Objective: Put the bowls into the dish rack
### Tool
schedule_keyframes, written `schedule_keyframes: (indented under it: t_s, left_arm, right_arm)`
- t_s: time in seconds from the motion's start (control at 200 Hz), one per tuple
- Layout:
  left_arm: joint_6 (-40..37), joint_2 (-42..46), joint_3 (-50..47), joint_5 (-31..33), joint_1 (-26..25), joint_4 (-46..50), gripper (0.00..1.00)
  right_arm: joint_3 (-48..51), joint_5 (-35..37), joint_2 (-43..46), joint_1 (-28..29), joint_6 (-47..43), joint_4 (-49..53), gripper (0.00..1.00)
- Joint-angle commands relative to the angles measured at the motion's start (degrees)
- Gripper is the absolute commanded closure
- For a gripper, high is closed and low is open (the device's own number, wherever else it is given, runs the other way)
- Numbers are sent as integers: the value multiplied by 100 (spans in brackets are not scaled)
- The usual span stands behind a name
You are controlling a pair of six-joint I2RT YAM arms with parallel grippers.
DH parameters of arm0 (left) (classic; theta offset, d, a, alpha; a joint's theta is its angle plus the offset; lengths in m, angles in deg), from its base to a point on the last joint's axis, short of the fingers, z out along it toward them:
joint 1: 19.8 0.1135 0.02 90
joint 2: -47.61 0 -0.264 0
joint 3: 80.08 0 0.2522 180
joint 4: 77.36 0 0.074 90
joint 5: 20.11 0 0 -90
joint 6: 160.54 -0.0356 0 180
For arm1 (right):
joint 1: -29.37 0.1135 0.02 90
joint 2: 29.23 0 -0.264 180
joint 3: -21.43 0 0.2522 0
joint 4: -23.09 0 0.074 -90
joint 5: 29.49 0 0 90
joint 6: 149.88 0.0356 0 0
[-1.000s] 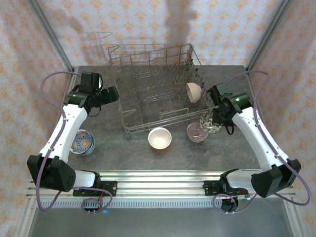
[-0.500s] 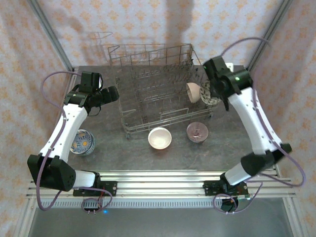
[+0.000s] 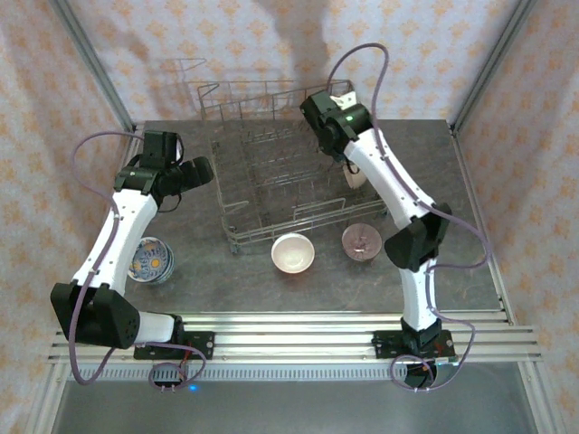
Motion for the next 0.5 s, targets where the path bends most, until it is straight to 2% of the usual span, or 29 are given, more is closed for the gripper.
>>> schedule_keyframes:
  t_s: [0.0, 0.17, 0.35, 0.495]
  left_arm:
    - [1, 54, -58, -44, 106, -31, 11]
    - [39, 30, -137, -30, 129, 4, 11]
    - [-25, 66, -220, -7, 134, 64, 14]
    - [-146, 98, -399, -157, 135, 221, 22]
  right_arm:
    - [-581, 807, -353, 111, 100, 338, 100]
    - [-704, 1140, -726, 266, 108, 367, 100]
    - [-855, 1427, -1088, 286, 704, 917, 100]
    - [-855, 1449, -1180, 302, 1057, 1120, 100]
